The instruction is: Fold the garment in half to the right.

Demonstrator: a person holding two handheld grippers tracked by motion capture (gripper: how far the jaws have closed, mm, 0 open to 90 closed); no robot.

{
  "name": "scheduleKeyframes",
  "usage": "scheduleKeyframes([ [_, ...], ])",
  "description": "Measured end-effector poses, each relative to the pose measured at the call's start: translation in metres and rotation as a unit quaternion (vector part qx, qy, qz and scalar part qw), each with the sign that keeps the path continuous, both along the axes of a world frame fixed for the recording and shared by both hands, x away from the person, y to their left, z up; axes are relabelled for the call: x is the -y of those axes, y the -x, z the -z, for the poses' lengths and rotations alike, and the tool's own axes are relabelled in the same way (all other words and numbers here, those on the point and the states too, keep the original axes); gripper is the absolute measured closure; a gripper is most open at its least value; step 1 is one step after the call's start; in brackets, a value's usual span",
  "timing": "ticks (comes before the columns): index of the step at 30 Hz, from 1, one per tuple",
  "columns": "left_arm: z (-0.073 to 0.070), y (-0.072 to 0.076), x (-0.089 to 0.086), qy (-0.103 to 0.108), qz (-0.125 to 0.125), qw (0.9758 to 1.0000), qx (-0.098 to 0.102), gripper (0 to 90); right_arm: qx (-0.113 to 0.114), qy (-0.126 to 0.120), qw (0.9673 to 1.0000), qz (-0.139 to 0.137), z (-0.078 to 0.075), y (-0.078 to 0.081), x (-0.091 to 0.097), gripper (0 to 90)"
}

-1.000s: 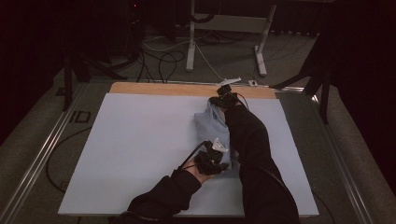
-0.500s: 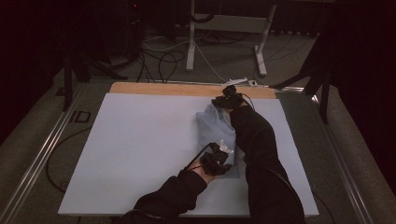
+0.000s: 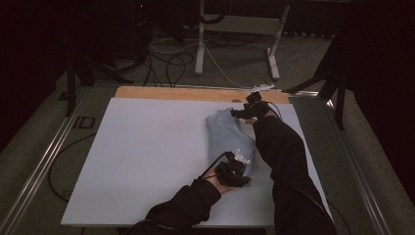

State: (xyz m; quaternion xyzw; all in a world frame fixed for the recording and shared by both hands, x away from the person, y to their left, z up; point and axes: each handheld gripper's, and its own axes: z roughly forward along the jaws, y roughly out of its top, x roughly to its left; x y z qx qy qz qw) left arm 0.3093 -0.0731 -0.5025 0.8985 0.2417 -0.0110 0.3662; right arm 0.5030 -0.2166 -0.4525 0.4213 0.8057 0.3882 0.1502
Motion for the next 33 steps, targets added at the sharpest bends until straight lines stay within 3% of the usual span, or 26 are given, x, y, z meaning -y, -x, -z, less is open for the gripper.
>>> scheduleKeyframes([
  [3,0.001,0.003,0.003,0.006,0.014,0.9999,-0.002,60.4,-0.002,-0.02,0.9997,-0.01,-0.003,0.002,-0.001,14.7],
  [6,0.0,0.005,0.001,0.01,0.016,0.9998,0.0,56.0,0.0,-0.02,0.9997,-0.016,-0.004,0.004,-0.002,13.8],
  [10,-0.01,0.011,-0.01,0.023,0.026,0.9992,0.017,49.1,0.007,-0.015,0.9996,-0.025,-0.009,0.008,-0.005,13.1],
  [13,-0.018,0.015,-0.022,0.04,0.034,0.9983,0.026,39.6,0.009,-0.018,0.9994,-0.027,-0.012,0.011,-0.004,12.9],
  [14,-0.02,0.016,-0.027,0.044,0.034,0.9981,0.027,39.6,0.013,-0.014,0.9995,-0.027,-0.014,0.013,-0.004,11.8],
  [15,-0.025,0.018,-0.039,0.054,0.041,0.9971,0.035,32.0,0.02,-0.007,0.9995,-0.025,-0.016,0.015,-0.003,11.1],
  [17,-0.027,0.019,-0.045,0.061,0.043,0.9965,0.038,25.4,0.027,0.004,0.9993,-0.027,-0.018,0.016,-0.001,11.0],
  [18,-0.032,0.02,-0.056,0.077,0.04,0.9957,0.033,22.4,0.029,0.009,0.9992,-0.025,-0.019,0.017,-0.001,11.1],
  [23,-0.039,0.026,-0.075,0.081,0.027,0.9947,0.057,9.5,0.033,0.011,0.9991,-0.025,-0.02,0.015,-0.002,13.3],
  [24,-0.042,0.028,-0.085,0.091,0.024,0.9935,0.065,5.2,0.029,0.012,0.9992,-0.024,-0.02,0.014,-0.003,13.6],
  [27,-0.043,0.031,-0.096,0.095,0.023,0.9922,0.078,0.1,0.021,0.004,0.9996,-0.02,-0.019,0.013,-0.007,13.7],
  [29,-0.043,0.035,-0.115,0.102,0.021,0.9893,0.102,0.1,0.012,0.003,0.9996,-0.024,-0.017,0.011,-0.013,12.7],
  [30,-0.043,0.035,-0.115,0.102,0.021,0.9893,0.102,0.1,0.012,0.003,0.9996,-0.024,-0.017,0.011,-0.013,12.7],
  [31,-0.04,0.036,-0.132,0.112,0.004,0.9886,0.1,0.1,-0.003,-0.007,0.9996,-0.028,-0.014,0.008,-0.017,11.8],
  [33,-0.038,0.037,-0.142,0.115,-0.007,0.9884,0.098,0.1,-0.009,-0.009,0.9995,-0.028,-0.013,0.006,-0.019,11.8],
])
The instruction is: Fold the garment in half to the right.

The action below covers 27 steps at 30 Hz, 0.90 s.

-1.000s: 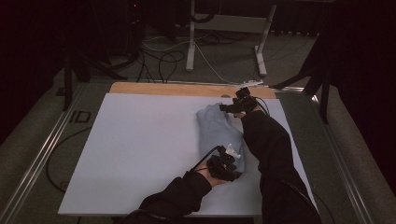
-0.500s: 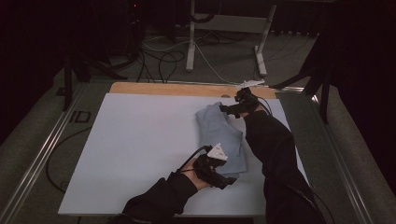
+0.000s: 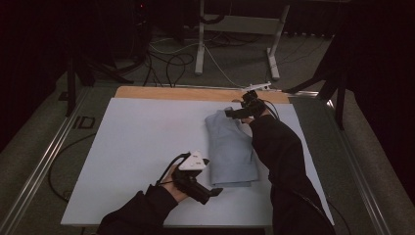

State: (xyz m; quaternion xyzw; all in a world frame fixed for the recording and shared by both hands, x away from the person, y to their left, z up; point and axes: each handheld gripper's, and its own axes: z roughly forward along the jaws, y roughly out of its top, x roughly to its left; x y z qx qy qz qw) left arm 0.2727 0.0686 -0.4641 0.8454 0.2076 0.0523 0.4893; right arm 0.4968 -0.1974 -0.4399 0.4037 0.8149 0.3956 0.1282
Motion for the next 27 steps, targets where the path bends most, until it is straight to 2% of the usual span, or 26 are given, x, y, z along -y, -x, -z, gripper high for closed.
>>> scheduleKeyframes([
  [1,0.002,0.0,-0.009,0.004,-0.01,0.9999,-0.002,0.1,-0.002,0.018,0.9998,0.009,0.003,-0.004,-0.004,15.8],
  [2,0.004,0.001,-0.018,0.005,-0.022,0.9997,-0.003,0.1,-0.002,0.018,0.9998,0.009,0.003,-0.004,-0.004,15.8],
  [3,0.006,0.001,-0.027,0.002,-0.035,0.9994,-0.003,0.1,-0.004,0.024,0.9996,0.011,0.005,-0.005,-0.005,22.2],
  [4,0.008,0.002,-0.034,0.002,-0.046,0.9989,-0.008,0.1,-0.002,0.029,0.9995,0.011,0.007,-0.006,-0.006,33.3],
  [5,0.011,0.002,-0.042,0.004,-0.054,0.9985,-0.011,0.1,-0.001,0.032,0.9994,0.015,0.009,-0.008,-0.007,34.5],
  [6,0.013,0.003,-0.049,0.006,-0.06,0.9981,-0.014,0.1,-0.021,0.032,0.999,0.022,0.016,-0.012,-0.009,37.8],
  [9,0.021,0.006,-0.068,-0.002,-0.075,0.997,-0.015,0.1,-0.053,0.047,0.9971,0.028,0.029,-0.016,-0.011,36.5],
  [11,0.026,0.008,-0.079,0.002,-0.083,0.9964,-0.017,0.1,-0.076,0.046,0.9956,0.027,0.038,-0.018,-0.01,37.7],
  [12,0.031,0.011,-0.087,0.009,-0.088,0.996,-0.015,0.1,-0.085,0.052,0.9947,0.027,0.042,-0.019,-0.01,37.7],
  [14,0.033,0.012,-0.091,0.013,-0.092,0.9956,-0.013,0.1,-0.091,0.055,0.9941,0.026,0.046,-0.019,-0.01,38.1],
  [16,0.036,0.013,-0.096,0.025,-0.098,0.9947,-0.018,0.1,-0.098,0.057,0.9932,0.027,0.052,-0.02,-0.009,49.1],
  [17,0.039,0.015,-0.099,0.036,-0.1,0.9942,-0.016,0.1,-0.1,0.075,0.992,0.016,0.057,-0.02,-0.008,65.6],
  [18,0.039,0.015,-0.099,0.036,-0.1,0.9942,-0.016,0.1,-0.097,0.085,0.9914,0.019,0.057,-0.019,-0.009,75.5],
  [20,0.043,0.016,-0.101,0.038,-0.105,0.9937,-0.013,0.1,-0.092,0.086,0.9918,0.022,0.058,-0.019,-0.007,86.8],
  [21,0.045,0.016,-0.101,0.038,-0.107,0.9934,-0.016,0.1,-0.092,0.086,0.9918,0.022,0.058,-0.019,-0.007,86.8],
  [22,0.046,0.015,-0.101,0.037,-0.108,0.9933,-0.016,0.1,-0.075,0.107,0.991,0.03,0.057,-0.019,-0.006,87.8],
  [27,0.048,0.015,-0.103,0.037,-0.111,0.993,-0.017,0.1,-0.059,0.104,0.9918,0.045,0.056,-0.019,-0.003,86.3],
])
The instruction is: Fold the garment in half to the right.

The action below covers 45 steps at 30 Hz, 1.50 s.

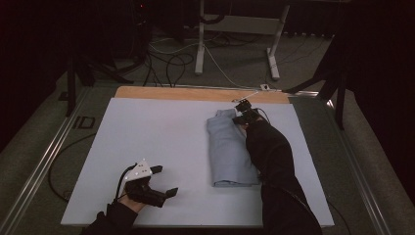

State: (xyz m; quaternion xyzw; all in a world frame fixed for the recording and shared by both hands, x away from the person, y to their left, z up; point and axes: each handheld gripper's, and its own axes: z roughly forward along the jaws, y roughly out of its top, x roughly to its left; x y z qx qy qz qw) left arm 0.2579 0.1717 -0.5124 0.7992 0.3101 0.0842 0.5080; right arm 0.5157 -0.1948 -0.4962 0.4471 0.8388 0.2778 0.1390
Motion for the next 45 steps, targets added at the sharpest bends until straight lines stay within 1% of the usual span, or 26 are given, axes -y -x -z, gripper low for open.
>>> scheduleKeyframes([
  [1,0.0,0.0,0.0,0.0,-0.001,1.0,0.002,0.1,0.004,0.0,1.0,0.007,0.002,-0.001,-0.001,73.2],
  [2,0.001,0.0,-0.001,0.0,-0.004,1.0,0.003,0.1,0.004,0.0,1.0,0.007,0.002,-0.001,-0.001,73.2],
  [4,0.001,0.0,-0.002,0.003,-0.005,1.0,0.0,0.1,0.009,-0.015,0.9997,0.018,0.004,-0.002,0.001,54.1],
  [5,0.001,0.0,-0.002,0.003,-0.004,1.0,-0.001,0.1,0.0,-0.02,0.9994,0.027,0.008,-0.004,0.001,50.6],
  [8,0.001,0.0,-0.003,0.002,-0.007,1.0,0.002,0.2,-0.008,-0.037,0.9988,0.031,0.012,-0.006,0.002,51.8],
  [9,0.001,-0.001,-0.003,0.005,-0.008,1.0,0.001,0.1,-0.014,-0.035,0.9989,0.028,0.013,-0.006,0.002,51.6],
  [13,0.002,-0.001,-0.004,0.004,-0.009,1.0,0.0,0.2,-0.012,-0.019,0.9991,0.036,0.015,-0.008,0.002,44.7],
  [14,0.003,0.0,-0.004,0.002,-0.008,1.0,0.0,0.2,-0.004,0.005,0.999,0.044,0.017,-0.009,0.002,41.6],
  [16,0.003,0.0,-0.004,0.002,-0.007,1.0,0.001,0.1,-0.007,-0.002,0.9989,0.046,0.017,-0.009,0.003,43.1],
  [18,0.003,0.0,-0.004,0.001,-0.004,1.0,-0.001,0.1,-0.019,-0.019,0.9987,0.044,0.018,-0.01,0.006,50.3],
  [20,0.004,0.0,-0.004,0.002,-0.005,1.0,-0.003,0.2,-0.023,-0.026,0.9984,0.045,0.019,-0.009,0.006,52.0],
  [21,0.004,0.0,-0.003,0.001,-0.004,1.0,-0.002,0.2,-0.031,-0.03,0.9983,0.038,0.018,-0.009,0.006,63.2],
  [24,0.005,-0.001,-0.003,0.003,-0.006,1.0,-0.004,0.1,-0.031,-0.029,0.9987,0.028,0.016,-0.007,0.004,75.6],
  [25,0.005,-0.001,-0.003,0.003,-0.006,1.0,-0.004,0.2,-0.031,-0.029,0.9987,0.028,0.016,-0.007,0.004,75.6],
  [26,0.005,-0.001,-0.004,0.003,-0.005,1.0,-0.004,0.2,-0.025,-0.02,0.9993,0.018,0.013,-0.006,0.003,84.6],
  [27,0.005,-0.001,-0.003,0.002,-0.005,1.0,-0.004,0.1,-0.021,-0.015,0.9995,0.015,0.012,-0.006,0.002,86.2],
  [30,0.005,-0.001,-0.003,0.004,-0.006,1.0,-0.005,0.1,-0.014,-0.009,0.9998,0.013,0.008,-0.004,0.0,86.9],
  [32,0.004,-0.001,-0.003,0.003,-0.005,1.0,-0.002,0.2,0.005,-0.004,1.0,-0.006,0.001,-0.001,-0.007,87.2],
  [35,0.004,-0.001,-0.004,0.008,-0.006,1.0,-0.002,0.2,0.028,-0.016,0.9993,-0.021,-0.008,0.003,-0.014,87.3],
  [37,0.004,0.0,-0.003,0.006,-0.003,1.0,0.005,0.1,0.041,-0.021,0.9986,-0.025,-0.014,0.004,-0.019,87.3],
  [38,0.004,0.0,-0.003,0.006,-0.003,1.0,0.005,0.2,0.041,-0.021,0.9986,-0.025,-0.014,0.004,-0.019,87.3],
  [39,0.004,0.0,-0.003,0.007,0.0,0.9999,0.01,0.1,0.049,-0.036,0.9979,-0.02,-0.017,0.003,-0.019,87.3],
  [40,0.004,0.002,-0.002,0.017,0.004,0.9997,0.014,0.1,0.048,-0.047,0.9976,-0.015,-0.017,0.001,-0.019,87.3],
  [42,0.003,0.003,-0.002,0.018,0.008,0.9996,0.02,0.1,0.046,-0.047,0.9978,-0.012,-0.016,0.0,-0.019,87.3],
  [44,0.002,0.005,-0.001,0.012,0.008,0.9993,0.035,0.1,0.041,-0.036,0.9985,-0.004,-0.012,-0.003,-0.019,87.3],
  [45,0.002,0.005,-0.001,0.013,0.006,0.9991,0.039,0.2,0.033,-0.027,0.999,0.01,-0.005,-0.004,-0.017,87.3],
])
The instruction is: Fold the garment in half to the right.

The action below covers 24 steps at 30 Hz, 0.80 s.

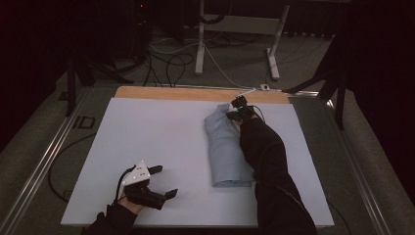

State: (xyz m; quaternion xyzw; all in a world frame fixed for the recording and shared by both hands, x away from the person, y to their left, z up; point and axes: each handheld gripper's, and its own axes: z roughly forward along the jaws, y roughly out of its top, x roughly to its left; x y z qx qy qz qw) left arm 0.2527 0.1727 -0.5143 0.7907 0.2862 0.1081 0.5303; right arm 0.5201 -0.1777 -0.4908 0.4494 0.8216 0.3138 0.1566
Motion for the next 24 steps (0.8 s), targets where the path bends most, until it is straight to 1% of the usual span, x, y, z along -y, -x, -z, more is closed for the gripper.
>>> scheduleKeyframes([
  [3,0.001,0.0,-0.001,-0.002,0.0,1.0,-0.003,0.1,-0.014,0.0,0.9998,0.011,0.009,-0.002,0.003,87.3],
  [5,0.002,-0.001,-0.001,-0.002,-0.001,1.0,-0.004,0.1,-0.027,-0.011,0.9995,0.015,0.013,-0.003,0.005,87.2],
  [9,0.003,0.0,0.001,-0.007,0.001,1.0,-0.003,0.1,-0.031,-0.007,0.9994,0.013,0.016,-0.005,0.006,87.0],
  [11,0.004,0.0,0.001,-0.006,0.001,1.0,-0.004,0.1,-0.035,-0.006,0.9992,0.021,0.021,-0.006,0.007,86.8],
  [15,0.004,0.0,0.001,-0.008,0.002,1.0,-0.004,0.2,-0.034,-0.007,0.9991,0.024,0.023,-0.006,0.008,84.6],
  [17,0.004,0.0,0.001,-0.008,0.001,1.0,-0.004,0.1,-0.033,-0.006,0.9991,0.026,0.021,-0.006,0.008,79.4],
  [19,0.004,0.0,0.001,-0.008,0.002,1.0,-0.002,0.1,-0.032,-0.004,0.9992,0.022,0.018,-0.005,0.008,70.1],
  [21,0.004,-0.001,0.0,-0.005,-0.001,1.0,-0.003,0.1,-0.032,-0.006,0.9992,0.022,0.016,-0.005,0.008,69.2],
  [22,0.003,-0.001,0.0,-0.003,-0.002,1.0,-0.001,0.1,-0.026,-0.002,0.9995,0.016,0.011,-0.003,0.008,61.5],
  [23,0.003,-0.001,0.0,-0.003,-0.002,1.0,-0.001,0.1,-0.026,-0.002,0.9995,0.016,0.011,-0.003,0.008,61.5],
  [24,0.003,-0.001,0.0,-0.005,-0.001,1.0,0.001,0.1,-0.024,-0.003,0.9996,0.014,0.008,-0.002,0.007,60.0],
])
